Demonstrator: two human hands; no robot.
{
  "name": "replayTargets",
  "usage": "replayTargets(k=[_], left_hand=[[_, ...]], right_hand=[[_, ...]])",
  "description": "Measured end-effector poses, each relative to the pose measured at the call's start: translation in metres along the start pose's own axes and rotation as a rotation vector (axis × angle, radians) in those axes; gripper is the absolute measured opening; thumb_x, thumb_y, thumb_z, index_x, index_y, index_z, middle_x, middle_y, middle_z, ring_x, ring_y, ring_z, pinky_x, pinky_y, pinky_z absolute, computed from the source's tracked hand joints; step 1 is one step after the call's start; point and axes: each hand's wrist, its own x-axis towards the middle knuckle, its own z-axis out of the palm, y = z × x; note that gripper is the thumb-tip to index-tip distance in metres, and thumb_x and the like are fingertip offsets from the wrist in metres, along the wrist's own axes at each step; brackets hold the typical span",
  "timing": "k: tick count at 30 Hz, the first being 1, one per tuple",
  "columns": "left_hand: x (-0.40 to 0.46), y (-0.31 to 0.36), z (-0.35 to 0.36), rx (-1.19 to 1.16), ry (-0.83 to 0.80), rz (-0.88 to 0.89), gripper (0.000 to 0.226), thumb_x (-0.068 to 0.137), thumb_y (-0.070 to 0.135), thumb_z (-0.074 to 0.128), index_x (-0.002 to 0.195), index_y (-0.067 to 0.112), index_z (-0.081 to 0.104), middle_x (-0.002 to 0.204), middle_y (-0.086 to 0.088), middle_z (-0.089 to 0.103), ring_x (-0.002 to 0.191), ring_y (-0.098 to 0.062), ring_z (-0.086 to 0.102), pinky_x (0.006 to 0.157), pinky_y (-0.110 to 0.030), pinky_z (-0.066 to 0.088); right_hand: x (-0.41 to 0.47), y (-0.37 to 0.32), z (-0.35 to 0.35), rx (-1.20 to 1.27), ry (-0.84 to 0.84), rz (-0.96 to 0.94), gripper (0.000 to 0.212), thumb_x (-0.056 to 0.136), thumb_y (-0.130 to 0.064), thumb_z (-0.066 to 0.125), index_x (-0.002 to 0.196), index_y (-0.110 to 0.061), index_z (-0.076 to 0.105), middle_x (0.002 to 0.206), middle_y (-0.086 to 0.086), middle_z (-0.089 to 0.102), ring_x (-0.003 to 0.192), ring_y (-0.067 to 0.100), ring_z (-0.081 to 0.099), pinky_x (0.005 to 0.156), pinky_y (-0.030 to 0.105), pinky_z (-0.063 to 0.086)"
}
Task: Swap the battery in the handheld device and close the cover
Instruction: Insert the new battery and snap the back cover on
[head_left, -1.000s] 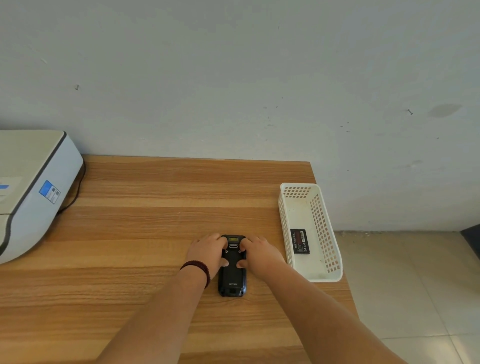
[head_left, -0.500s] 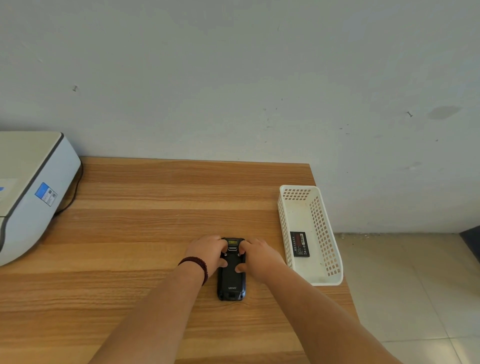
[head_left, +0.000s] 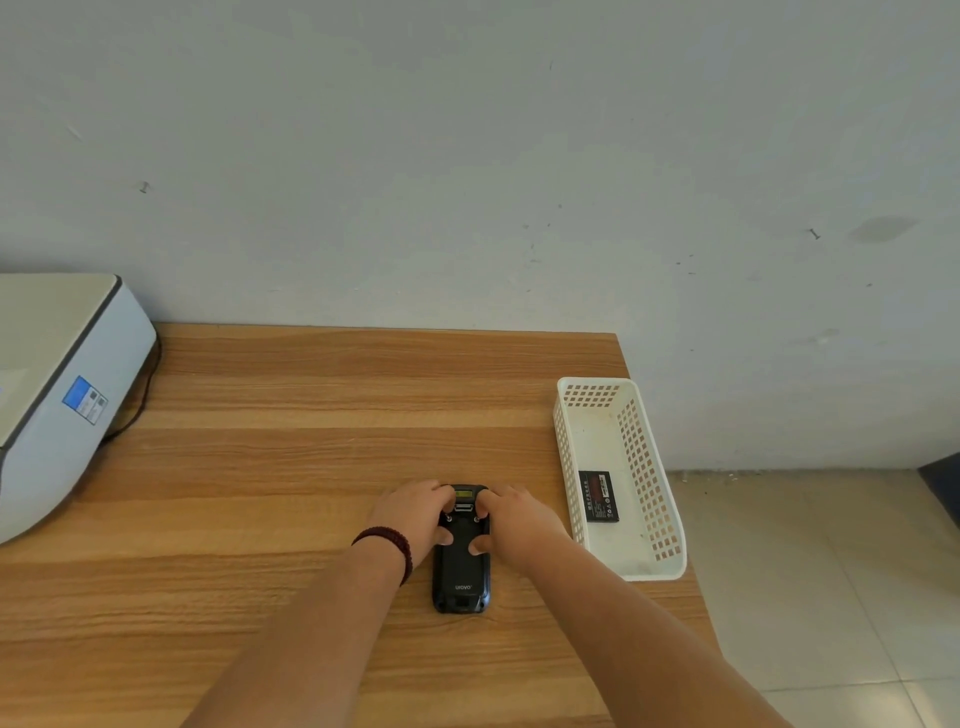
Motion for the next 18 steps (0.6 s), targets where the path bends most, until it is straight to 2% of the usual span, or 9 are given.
replayTargets(k=[7,18], left_hand=[[0.011,0.0,-0.005,0.093,-0.083,0.036,0.033,0.085,0.036,0.067,0.113,0.022,0.059,0.113,0.003,0.058,0.107,-0.019,0.053,0.09,-0.036,0.043],[0.016,0.002,-0.007,0.079,-0.142,0.005,0.03,0.084,0.031,0.068,0.109,0.017,0.058,0.115,0.0,0.058,0.106,-0.021,0.055,0.088,-0.036,0.046]], right_hand=[[-0.003,0.0,0.003,-0.002,0.018,0.0,0.047,0.085,-0.041,0.069,0.123,-0.02,0.052,0.13,-0.001,0.049,0.123,0.021,0.042,0.095,0.039,0.046],[0.001,-0.001,0.001,0.023,-0.007,0.014,0.045,0.085,-0.037,0.07,0.121,-0.019,0.051,0.128,0.001,0.052,0.12,0.021,0.043,0.096,0.039,0.044]])
